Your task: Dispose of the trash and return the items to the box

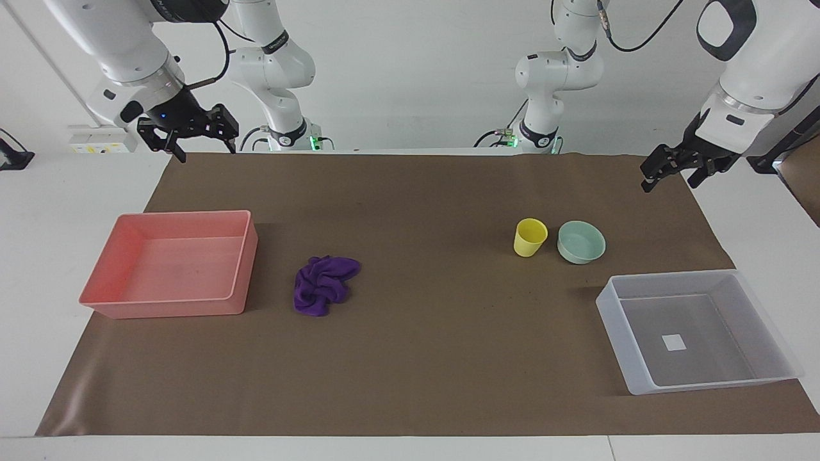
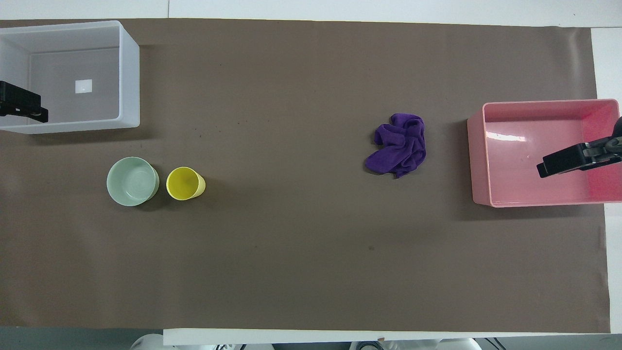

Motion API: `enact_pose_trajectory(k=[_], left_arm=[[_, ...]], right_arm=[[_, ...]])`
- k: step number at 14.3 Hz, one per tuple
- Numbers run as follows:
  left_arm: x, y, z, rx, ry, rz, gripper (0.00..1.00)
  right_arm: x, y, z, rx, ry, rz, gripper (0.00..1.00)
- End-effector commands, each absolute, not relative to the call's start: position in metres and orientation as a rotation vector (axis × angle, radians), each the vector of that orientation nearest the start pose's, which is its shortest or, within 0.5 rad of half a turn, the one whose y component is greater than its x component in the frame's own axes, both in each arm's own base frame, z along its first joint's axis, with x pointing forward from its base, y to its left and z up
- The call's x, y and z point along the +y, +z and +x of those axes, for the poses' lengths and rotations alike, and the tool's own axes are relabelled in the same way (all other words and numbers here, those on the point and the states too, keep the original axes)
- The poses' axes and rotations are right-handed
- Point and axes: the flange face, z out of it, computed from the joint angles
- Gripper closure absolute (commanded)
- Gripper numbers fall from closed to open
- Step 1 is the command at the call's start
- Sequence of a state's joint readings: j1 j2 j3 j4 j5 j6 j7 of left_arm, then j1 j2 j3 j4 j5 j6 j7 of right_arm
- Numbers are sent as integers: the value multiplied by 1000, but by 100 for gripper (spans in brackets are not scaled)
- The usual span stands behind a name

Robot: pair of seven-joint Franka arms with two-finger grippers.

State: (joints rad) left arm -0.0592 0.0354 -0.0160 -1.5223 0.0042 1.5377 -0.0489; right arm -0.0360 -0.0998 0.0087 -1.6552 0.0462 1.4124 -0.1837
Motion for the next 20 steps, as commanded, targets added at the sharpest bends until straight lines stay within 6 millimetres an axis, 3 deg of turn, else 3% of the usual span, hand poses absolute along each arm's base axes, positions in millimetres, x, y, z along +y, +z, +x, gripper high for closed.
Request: enact_pose_trajectory(k=[1,5,7,9,11,14,16,19,20], left_arm=[[-40,630,559,80,44,-3125,0],[-38,622,555,69,75,-3124,0],[-39,594,538,59,37,-3125,0],[-44,538,493,80,-23,-3126,0],[-34,497,458,60,-63,-3127,0],[-33,424,449,59,-23,-3128,0],[-30,381,447,64,-44,-3130,0],[-28,348,455,53,-32,-3131,0],[-28,340,455,44,-25,-3131,3]], right_arm=[[-8,626,503,-217,218,-3052,0],[-8,619,509,-213,158,-3060,0],[10,590,519,-256,113,-3062,0],[39,549,545,-245,64,-3068,0],[74,504,569,-274,28,-3067,0],[106,418,573,-283,-29,-3069,0],[106,366,570,-274,-102,-3069,0],[122,320,576,-316,-92,-3067,1],[125,312,576,-321,-109,-3066,10]])
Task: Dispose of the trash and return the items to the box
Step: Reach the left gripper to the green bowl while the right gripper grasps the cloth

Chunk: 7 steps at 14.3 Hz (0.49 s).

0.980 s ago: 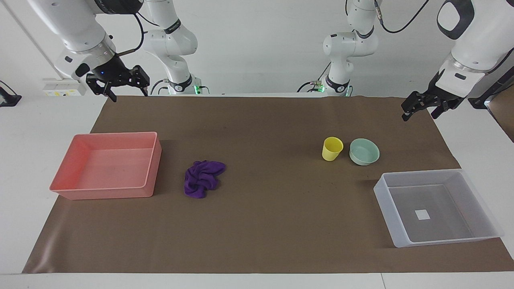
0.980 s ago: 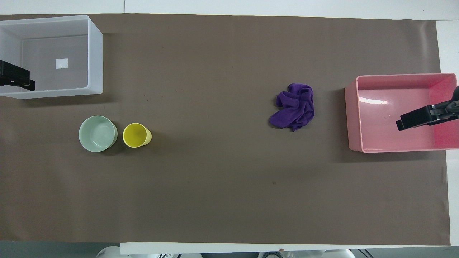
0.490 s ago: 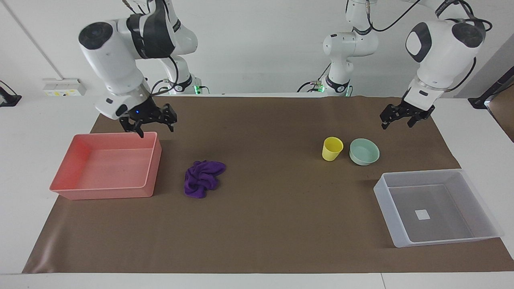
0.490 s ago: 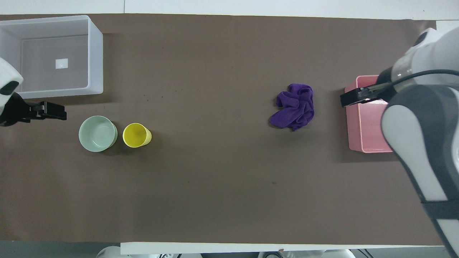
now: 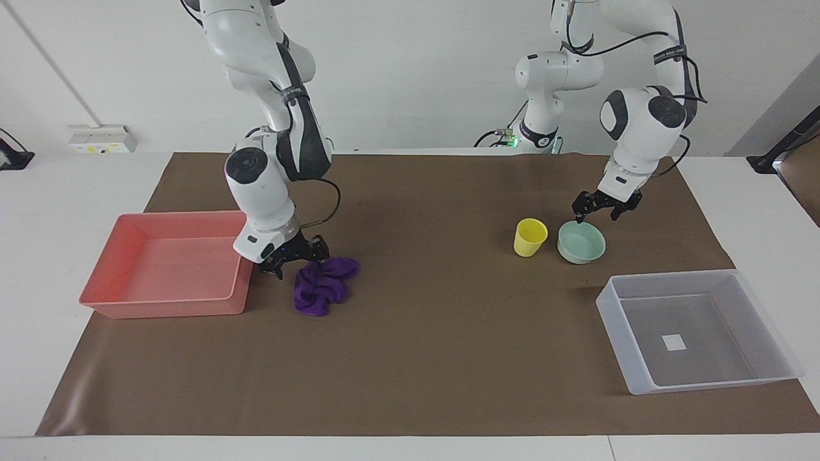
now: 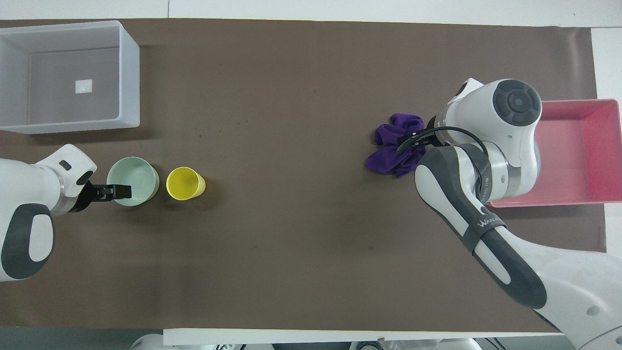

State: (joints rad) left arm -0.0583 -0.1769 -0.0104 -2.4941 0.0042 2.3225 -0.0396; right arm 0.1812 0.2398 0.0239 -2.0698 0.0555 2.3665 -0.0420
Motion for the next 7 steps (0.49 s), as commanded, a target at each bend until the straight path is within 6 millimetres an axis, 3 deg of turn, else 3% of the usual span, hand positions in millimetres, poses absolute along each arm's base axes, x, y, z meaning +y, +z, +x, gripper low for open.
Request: enact_pose_trajectory(k=[1,2,4,5,7], left_arm=[[-28,335,453,44,-13,-3131,10],[-27,332,453,42,-1,-3131,20],[-27,327,453,47,9,-3131,75],[-26,327,452,44,9,-3131,86],[-23,326,452,37,11,-3131,94]], right_arm=[[123,302,573,-313,-95,-3069,35],[124,302,571,-309,-73,-3070,63],[122,305,572,-303,-78,-3070,85],[122,308,573,-298,-85,-3070,95],[116,328,575,-279,-111,-3069,100]])
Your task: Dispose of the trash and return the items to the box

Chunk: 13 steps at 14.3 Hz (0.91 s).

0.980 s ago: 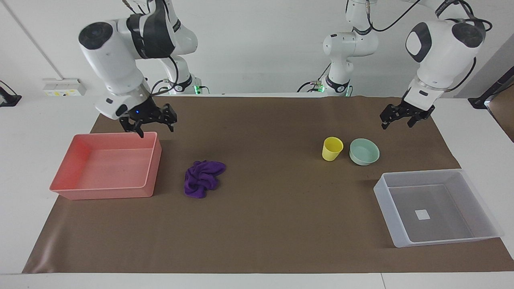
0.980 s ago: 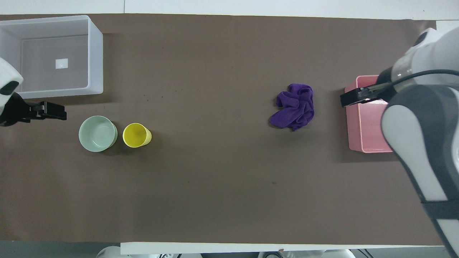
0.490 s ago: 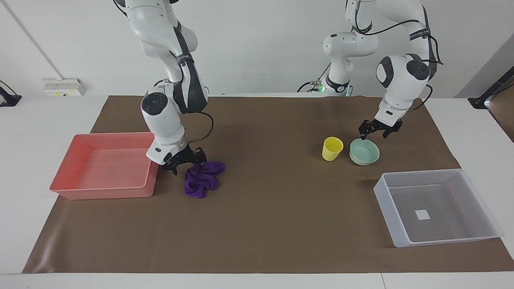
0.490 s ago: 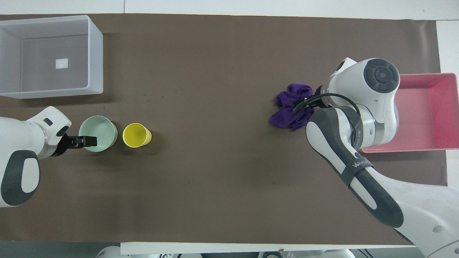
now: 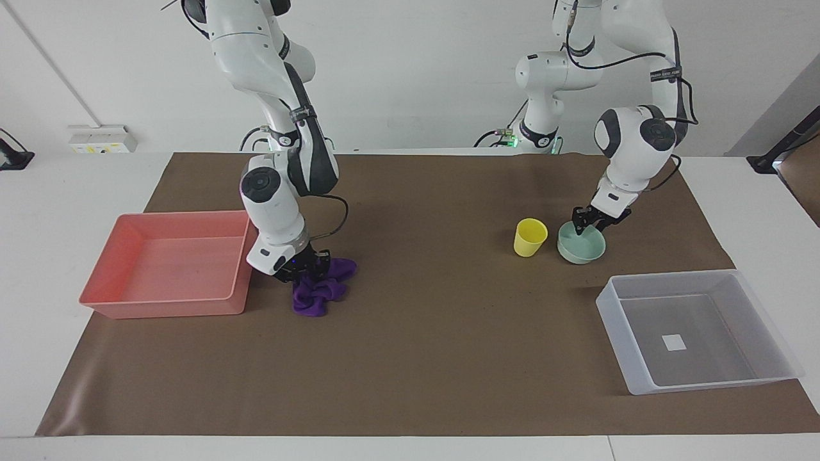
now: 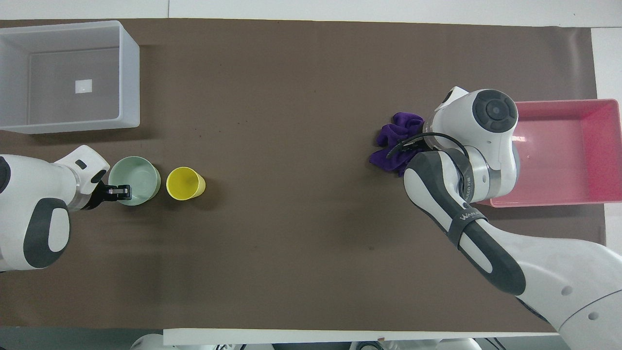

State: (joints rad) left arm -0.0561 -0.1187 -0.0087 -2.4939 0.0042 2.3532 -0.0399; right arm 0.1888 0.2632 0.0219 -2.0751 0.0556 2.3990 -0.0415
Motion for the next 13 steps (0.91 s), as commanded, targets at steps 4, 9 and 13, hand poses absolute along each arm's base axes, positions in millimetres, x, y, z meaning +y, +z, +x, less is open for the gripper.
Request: enact_pose_trajectory(k=[4,9,13], left_arm=[[-18,327,452,23,28,-3130,99],[-21,395,455,16,97,-3124,100],[-18,464,500,-4,115,-3128,100]], right_arm=[[95,426,573,-247,-42,-3074,100],[38,528,550,-133,-30,-3095,100],[-47,549,534,-152,-28,-3099,100]])
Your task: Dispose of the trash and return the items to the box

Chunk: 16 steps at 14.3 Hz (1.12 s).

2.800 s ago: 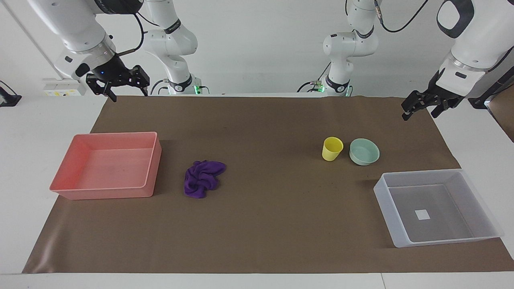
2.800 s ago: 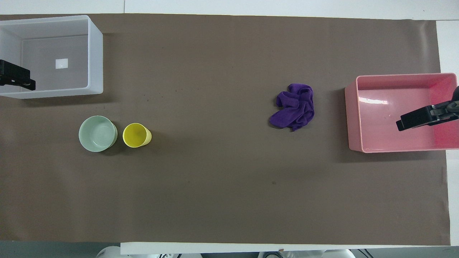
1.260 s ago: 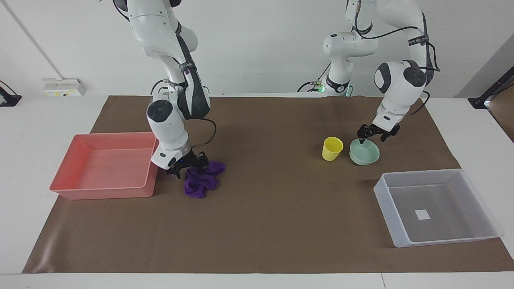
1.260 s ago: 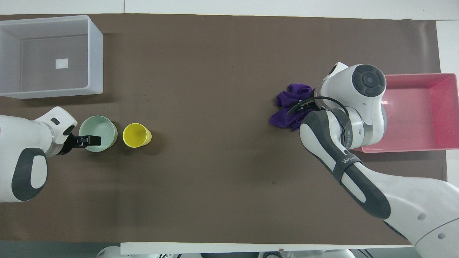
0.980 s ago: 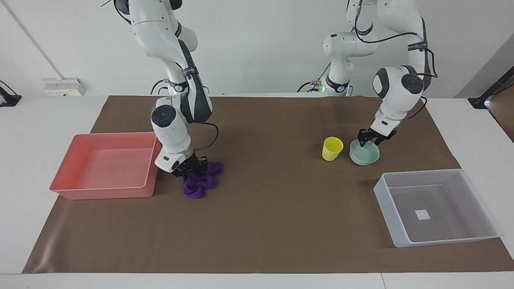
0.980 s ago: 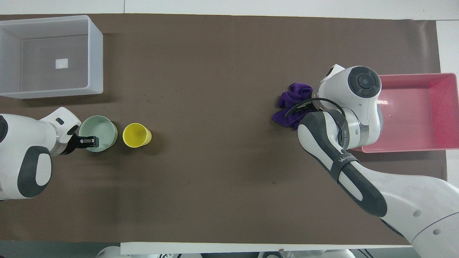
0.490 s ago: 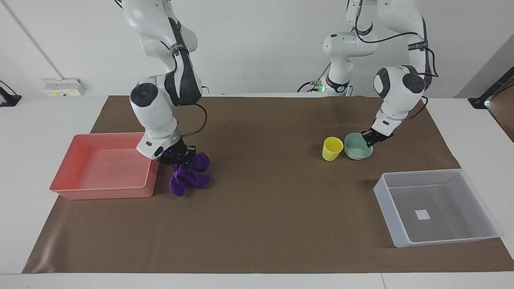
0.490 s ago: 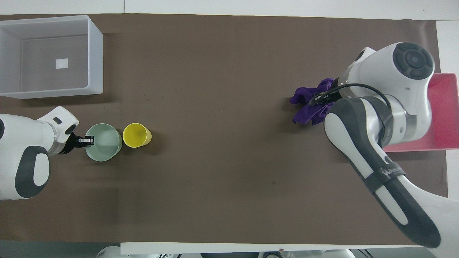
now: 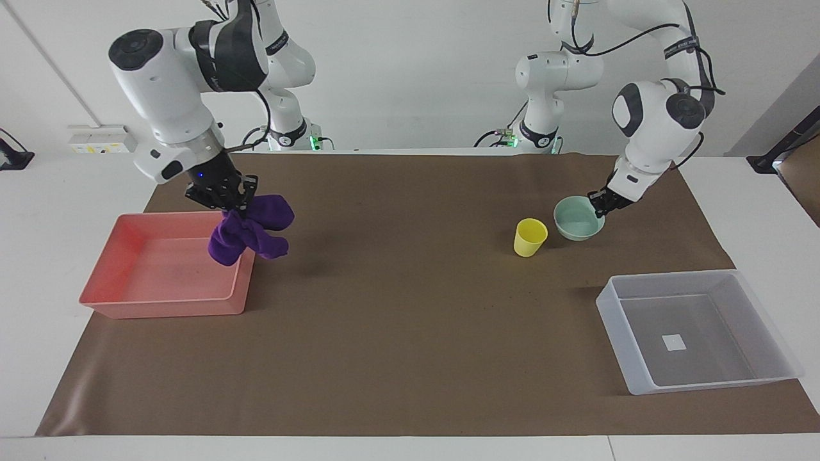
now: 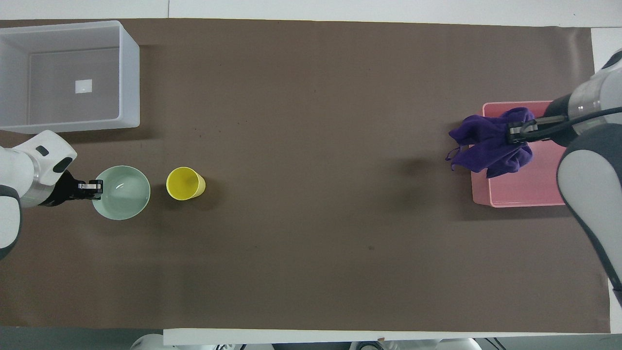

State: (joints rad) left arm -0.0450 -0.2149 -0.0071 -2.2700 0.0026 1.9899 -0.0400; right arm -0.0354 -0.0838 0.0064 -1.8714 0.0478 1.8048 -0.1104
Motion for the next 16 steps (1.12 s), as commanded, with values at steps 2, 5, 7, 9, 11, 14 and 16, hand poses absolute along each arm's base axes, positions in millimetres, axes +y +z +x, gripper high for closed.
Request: enact_pose_trajectory(k=[2,5,7,9,11,14,16], left_arm=[[-4,486,538,-63,22,-3147,100],[38,492,624,-197,-83,-3166,100],[57,473,663,-282,-117,-3210,100],[63,441,691,-292,-210,-3197,100],[70,407,701,-306,-230,-3186,100],[75,358,691,-303,-267,-3167,97],[76,354,690,-299,-287,-3163,32]], right_arm=[[-81,546,528,-171,-17,-3122,100],[-127,518,508,-60,14,-3134,100],[-146,491,501,-99,30,-3129,100],[-146,456,504,-111,14,-3132,99],[-139,408,510,-137,7,-3132,94],[-135,371,519,-160,16,-3128,93],[-135,371,519,-169,21,-3128,84]])
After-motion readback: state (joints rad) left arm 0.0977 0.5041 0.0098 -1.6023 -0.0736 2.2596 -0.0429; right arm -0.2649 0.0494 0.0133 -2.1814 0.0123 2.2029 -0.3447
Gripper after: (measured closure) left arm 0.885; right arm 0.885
